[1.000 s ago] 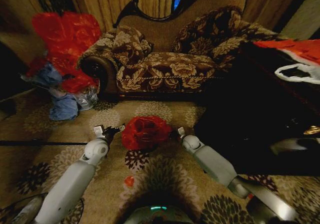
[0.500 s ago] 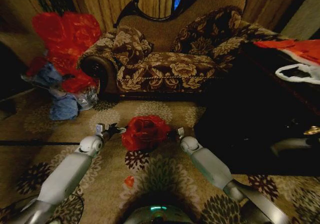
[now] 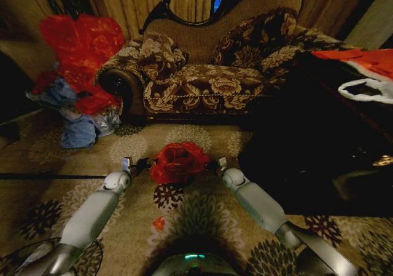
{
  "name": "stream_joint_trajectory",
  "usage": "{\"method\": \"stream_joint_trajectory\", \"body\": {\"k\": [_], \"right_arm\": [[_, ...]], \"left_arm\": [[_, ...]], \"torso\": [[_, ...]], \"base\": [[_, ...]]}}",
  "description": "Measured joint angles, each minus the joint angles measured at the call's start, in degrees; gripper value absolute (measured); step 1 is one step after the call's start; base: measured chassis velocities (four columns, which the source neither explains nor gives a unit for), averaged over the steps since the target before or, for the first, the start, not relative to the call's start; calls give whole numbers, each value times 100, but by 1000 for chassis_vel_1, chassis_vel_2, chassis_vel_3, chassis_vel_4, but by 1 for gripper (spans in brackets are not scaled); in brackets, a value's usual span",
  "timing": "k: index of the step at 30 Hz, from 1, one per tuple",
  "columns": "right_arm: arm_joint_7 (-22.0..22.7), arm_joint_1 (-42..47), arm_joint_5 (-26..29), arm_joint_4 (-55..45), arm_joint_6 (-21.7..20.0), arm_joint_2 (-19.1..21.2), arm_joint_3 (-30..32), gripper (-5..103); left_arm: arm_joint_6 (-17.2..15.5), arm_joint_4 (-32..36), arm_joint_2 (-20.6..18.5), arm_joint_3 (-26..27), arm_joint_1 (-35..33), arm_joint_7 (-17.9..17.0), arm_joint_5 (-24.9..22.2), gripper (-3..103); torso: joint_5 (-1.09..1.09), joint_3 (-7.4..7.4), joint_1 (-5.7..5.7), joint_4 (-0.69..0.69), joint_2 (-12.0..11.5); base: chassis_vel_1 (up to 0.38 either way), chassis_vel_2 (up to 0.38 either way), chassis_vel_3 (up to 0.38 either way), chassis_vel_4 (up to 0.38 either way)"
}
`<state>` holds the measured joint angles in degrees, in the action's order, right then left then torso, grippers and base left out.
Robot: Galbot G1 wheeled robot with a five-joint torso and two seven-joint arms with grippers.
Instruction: Place a garbage bag over the trash bin.
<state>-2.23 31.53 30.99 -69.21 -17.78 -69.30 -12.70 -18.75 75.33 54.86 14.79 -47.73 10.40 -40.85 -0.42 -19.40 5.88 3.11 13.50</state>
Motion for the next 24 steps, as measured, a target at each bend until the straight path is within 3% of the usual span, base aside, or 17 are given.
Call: {"method": "stream_joint_trajectory", "body": {"k": [3,4,7,9,11,19,24], "right_arm": [[19,-6,-25,29,57,-14,-45,0],[19,-6,-25,29,57,-14,-45,0],[63,-7,-30,27,83,-5,-102,0],[81,-7,-29,20,88,1,-116,0],[101,-11,-19,11,93,6,-140,0],[87,-144,-21,340,165,-116,-150,0],[69,-318,232,830,165,-438,-50,0]], "left_arm": [[118,-234,151,-1,97,70,-9,34],[118,-234,151,-1,97,70,-9,34],[212,-429,321,-2,148,123,-34,18],[224,-470,362,-2,150,134,-40,18],[233,-567,442,-2,158,136,-43,6],[335,-1143,724,-16,373,60,-15,0],[482,-1640,1014,-23,601,52,132,0]], "torso": [[-1,0,0,1,0],[-1,0,0,1,0],[-1,0,0,1,0],[0,0,0,1,0],[0,0,0,1,0],[-1,0,0,1,0],[-1,0,0,1,0]], "base": [[0,0,0,0],[0,0,0,0],[0,0,0,0],[0,0,0,0],[0,0,0,0],[0,0,0,0],[0,0,0,0]]}}
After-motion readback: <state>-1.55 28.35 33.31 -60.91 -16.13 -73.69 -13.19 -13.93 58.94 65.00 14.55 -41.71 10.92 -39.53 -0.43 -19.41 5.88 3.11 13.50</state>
